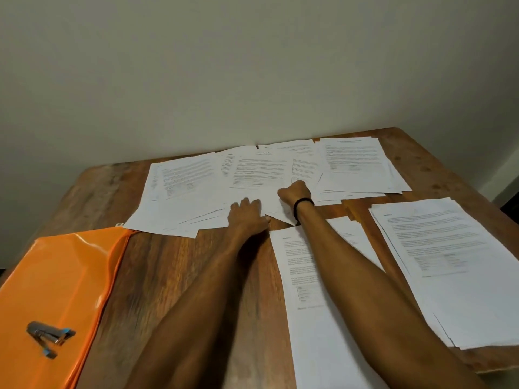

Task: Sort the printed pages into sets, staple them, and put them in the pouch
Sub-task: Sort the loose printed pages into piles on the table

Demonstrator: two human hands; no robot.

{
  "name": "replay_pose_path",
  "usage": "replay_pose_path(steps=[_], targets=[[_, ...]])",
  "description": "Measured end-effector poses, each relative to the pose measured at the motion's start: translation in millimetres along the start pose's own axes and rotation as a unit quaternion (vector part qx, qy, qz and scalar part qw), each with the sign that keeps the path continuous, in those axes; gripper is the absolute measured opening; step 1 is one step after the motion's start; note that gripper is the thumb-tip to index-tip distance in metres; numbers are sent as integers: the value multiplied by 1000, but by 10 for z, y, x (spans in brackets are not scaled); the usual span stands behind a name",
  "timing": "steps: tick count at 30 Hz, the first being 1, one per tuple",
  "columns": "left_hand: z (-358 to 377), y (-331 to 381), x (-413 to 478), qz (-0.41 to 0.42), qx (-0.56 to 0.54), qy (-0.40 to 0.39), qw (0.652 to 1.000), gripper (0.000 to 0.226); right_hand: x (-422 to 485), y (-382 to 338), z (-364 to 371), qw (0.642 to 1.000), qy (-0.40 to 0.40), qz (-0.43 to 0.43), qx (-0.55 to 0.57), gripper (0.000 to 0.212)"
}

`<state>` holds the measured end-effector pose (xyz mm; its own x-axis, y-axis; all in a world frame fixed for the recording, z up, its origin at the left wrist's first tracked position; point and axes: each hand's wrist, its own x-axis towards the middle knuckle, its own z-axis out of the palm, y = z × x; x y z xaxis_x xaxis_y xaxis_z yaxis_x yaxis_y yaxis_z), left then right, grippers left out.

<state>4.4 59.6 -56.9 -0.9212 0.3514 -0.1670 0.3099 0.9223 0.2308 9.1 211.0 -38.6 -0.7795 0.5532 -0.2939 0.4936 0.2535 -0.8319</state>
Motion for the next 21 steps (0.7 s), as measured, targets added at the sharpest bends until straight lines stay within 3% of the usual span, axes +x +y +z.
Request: replay_pose_path(steps=[7, 9, 11, 13, 14, 16, 18, 19, 20, 21], targets=[[41, -69, 45, 16, -52, 49, 997, 57, 57, -117, 75, 998, -22, -1, 65, 36], [34, -68, -3, -1, -138, 83, 987, 61, -7, -167, 38, 996, 21, -42, 71, 29], [-14, -64, -101, -36, -269, 138, 953, 66, -104, -221, -94, 990, 51, -66, 115, 27], [-141, -85, -224, -86, -417, 164, 890, 71, -149, -208, -347, 972, 39, -42, 227, 21], [-222, -85, -315, -111, -502, 167, 841, 75, -207, -174, -514, 955, 2, -11, 297, 19], [-330, -90, -460, -151, -687, 112, 702, 86, -371, -23, -862, 921, -107, 31, 374, 26], [-371, -109, -536, -106, -819, -24, 563, 89, -643, 187, -1120, 910, -196, 34, 364, 34], [-368, -89, -597, -77, -843, -81, 526, 79, -747, 315, -1190, 915, -224, 18, 335, 32], [-368, -37, -690, -79, -835, -115, 532, 62, -902, 399, -1244, 920, -243, 1, 308, 27], [-342, 10, -753, -98, -810, -121, 565, 46, -996, 505, -1272, 934, -240, -13, 266, 20]])
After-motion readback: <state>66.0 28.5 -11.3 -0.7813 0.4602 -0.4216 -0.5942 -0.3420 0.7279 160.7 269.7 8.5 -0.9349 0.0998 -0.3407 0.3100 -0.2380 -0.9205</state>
